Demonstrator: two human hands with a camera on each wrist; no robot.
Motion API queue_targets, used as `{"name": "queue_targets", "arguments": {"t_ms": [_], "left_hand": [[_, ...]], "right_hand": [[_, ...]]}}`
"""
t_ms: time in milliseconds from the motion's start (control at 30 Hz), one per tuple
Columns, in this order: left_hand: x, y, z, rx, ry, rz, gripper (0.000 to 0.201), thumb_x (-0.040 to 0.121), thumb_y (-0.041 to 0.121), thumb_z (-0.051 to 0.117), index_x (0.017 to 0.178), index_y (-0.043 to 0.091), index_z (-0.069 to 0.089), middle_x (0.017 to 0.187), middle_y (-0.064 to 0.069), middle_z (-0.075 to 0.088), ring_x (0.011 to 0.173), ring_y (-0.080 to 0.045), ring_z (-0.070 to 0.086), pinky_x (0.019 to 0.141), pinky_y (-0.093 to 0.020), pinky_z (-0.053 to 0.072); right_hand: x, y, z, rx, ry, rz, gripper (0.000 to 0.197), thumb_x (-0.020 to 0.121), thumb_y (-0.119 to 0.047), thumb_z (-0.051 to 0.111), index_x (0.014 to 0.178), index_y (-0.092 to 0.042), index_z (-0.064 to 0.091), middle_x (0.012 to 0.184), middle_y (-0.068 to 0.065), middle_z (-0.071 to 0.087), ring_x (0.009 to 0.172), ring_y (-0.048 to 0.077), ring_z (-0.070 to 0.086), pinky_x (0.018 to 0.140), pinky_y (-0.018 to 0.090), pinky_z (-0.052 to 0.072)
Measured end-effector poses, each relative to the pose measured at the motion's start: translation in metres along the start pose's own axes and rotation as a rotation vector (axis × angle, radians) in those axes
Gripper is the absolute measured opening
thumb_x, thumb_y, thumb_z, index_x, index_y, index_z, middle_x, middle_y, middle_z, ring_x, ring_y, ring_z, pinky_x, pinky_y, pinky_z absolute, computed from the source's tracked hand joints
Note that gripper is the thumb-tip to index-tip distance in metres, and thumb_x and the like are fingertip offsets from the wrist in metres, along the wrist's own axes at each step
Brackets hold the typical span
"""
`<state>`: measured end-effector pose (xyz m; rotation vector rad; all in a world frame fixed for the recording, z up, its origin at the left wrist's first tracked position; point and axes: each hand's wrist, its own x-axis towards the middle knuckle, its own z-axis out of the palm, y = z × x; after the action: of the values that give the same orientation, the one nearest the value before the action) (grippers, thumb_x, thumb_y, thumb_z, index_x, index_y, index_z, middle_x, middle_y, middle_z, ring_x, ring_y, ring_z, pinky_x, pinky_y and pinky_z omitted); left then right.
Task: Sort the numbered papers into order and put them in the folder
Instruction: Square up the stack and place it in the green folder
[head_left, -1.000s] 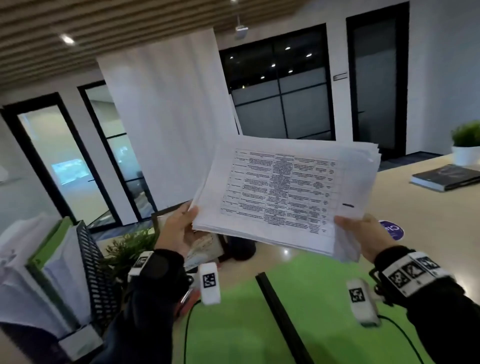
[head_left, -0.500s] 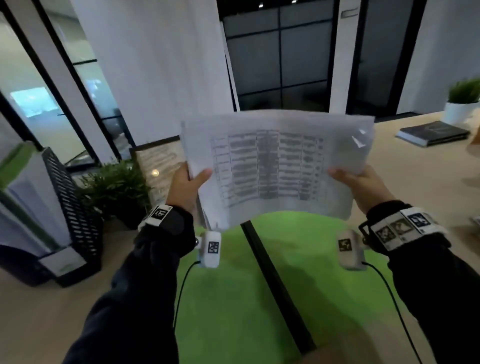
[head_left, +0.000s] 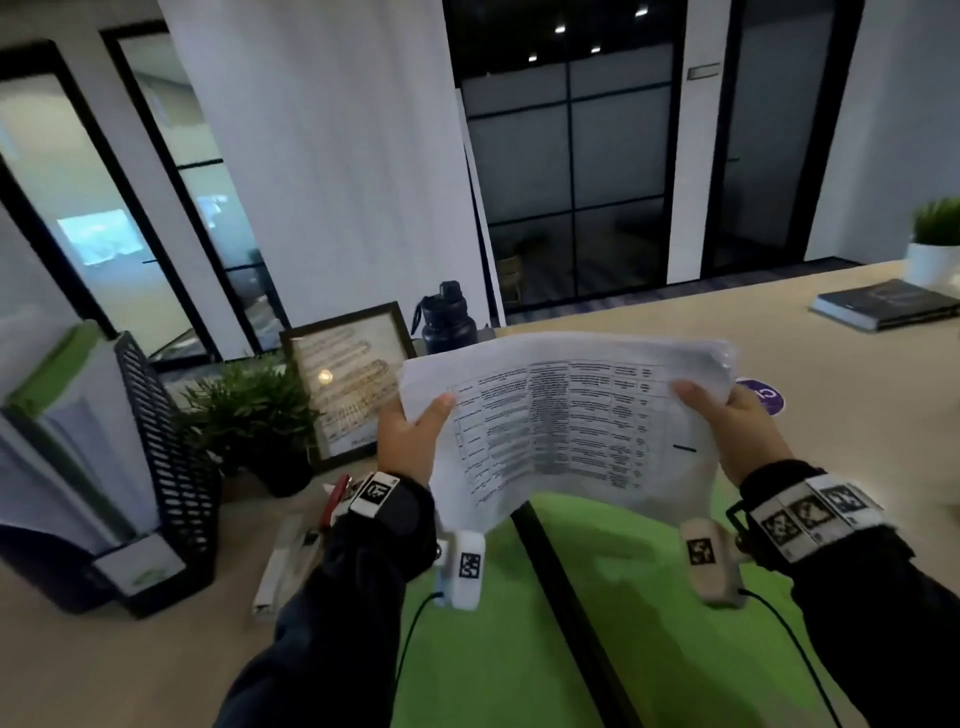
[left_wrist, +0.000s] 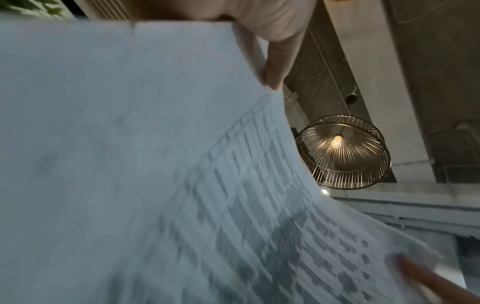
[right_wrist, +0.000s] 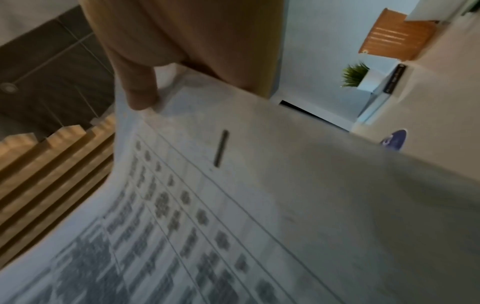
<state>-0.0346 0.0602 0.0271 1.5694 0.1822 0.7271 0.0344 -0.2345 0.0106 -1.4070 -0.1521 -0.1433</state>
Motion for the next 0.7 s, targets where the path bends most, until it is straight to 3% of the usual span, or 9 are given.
{"name": "queue_targets", "arguments": {"t_ms": [67,133,200,267,333,433,533,700], "left_hand": [[0.006,0.003,-0.006,0.038,-0.005,0.049,0.015,0.08,0.02,0.068,0.09,0.03,0.062,0.089,0.008,0.068,0.088,-0.017,0.065,0.076,-0.03,0.05],[0.01,0.003,-0.011,0.131,-0.067,0.14,0.029,0.077,0.024,0.065,0.101,0.035,0.055,0.093,0.009,0.063,0.088,-0.004,0.06,0.079,-0.025,0.046],[0.009,0.002,-0.012,0.198,-0.09,0.18,0.04,0.082,0.015,0.064,0.114,0.032,0.049,0.093,0.008,0.062,0.086,0.008,0.056,0.079,-0.012,0.041],[0.006,0.001,-0.01,0.282,-0.075,0.226,0.042,0.085,0.009,0.062,0.116,0.033,0.049,0.094,0.01,0.061,0.087,0.011,0.055,0.078,-0.007,0.038],[0.005,0.001,-0.009,0.373,-0.075,0.295,0.034,0.085,0.009,0.062,0.108,0.032,0.056,0.097,0.009,0.061,0.091,0.006,0.054,0.082,-0.016,0.04],[0.007,0.001,-0.009,0.494,-0.094,0.388,0.021,0.085,0.01,0.064,0.103,0.02,0.065,0.101,0.002,0.06,0.095,-0.01,0.054,0.088,-0.029,0.041],[0.004,0.002,-0.012,0.602,-0.139,0.462,0.02,0.085,0.013,0.064,0.105,0.013,0.067,0.101,0.002,0.061,0.095,-0.01,0.053,0.085,-0.025,0.037],[-0.005,-0.002,-0.022,0.666,-0.124,0.456,0.021,0.082,0.012,0.068,0.103,0.012,0.066,0.099,0.003,0.055,0.095,-0.012,0.05,0.084,-0.025,0.035]], "right_hand": [[0.003,-0.006,0.0,-0.038,0.016,-0.073,0.011,0.092,-0.019,0.056,0.093,-0.011,0.063,0.078,0.003,0.068,0.059,0.005,0.066,0.049,0.017,0.051],[0.007,-0.009,0.0,-0.099,0.018,-0.15,0.009,0.092,-0.016,0.054,0.09,-0.014,0.063,0.086,0.002,0.064,0.069,0.008,0.06,0.054,0.014,0.049],[0.007,-0.009,0.001,-0.122,0.013,-0.188,0.014,0.092,-0.012,0.053,0.086,-0.019,0.064,0.088,-0.003,0.062,0.074,0.01,0.053,0.055,0.009,0.046],[0.005,-0.009,0.002,-0.155,0.017,-0.2,0.016,0.093,-0.012,0.052,0.086,-0.019,0.064,0.086,-0.005,0.061,0.073,0.01,0.051,0.058,0.016,0.046],[0.001,-0.01,0.003,-0.183,0.034,-0.207,0.015,0.093,-0.013,0.051,0.09,-0.015,0.065,0.087,-0.007,0.061,0.074,0.009,0.05,0.062,0.024,0.042],[0.0,-0.013,0.003,-0.223,0.11,-0.244,0.014,0.093,-0.016,0.051,0.092,-0.012,0.065,0.086,-0.01,0.061,0.074,0.006,0.049,0.064,0.024,0.038],[0.001,-0.016,-0.001,-0.299,0.177,-0.265,0.013,0.092,-0.016,0.053,0.088,-0.012,0.065,0.079,-0.007,0.06,0.071,0.007,0.049,0.062,0.024,0.039],[0.004,-0.016,-0.007,-0.364,0.23,-0.227,0.019,0.093,-0.016,0.047,0.086,-0.011,0.064,0.076,-0.005,0.059,0.069,0.008,0.049,0.059,0.025,0.037]]}}
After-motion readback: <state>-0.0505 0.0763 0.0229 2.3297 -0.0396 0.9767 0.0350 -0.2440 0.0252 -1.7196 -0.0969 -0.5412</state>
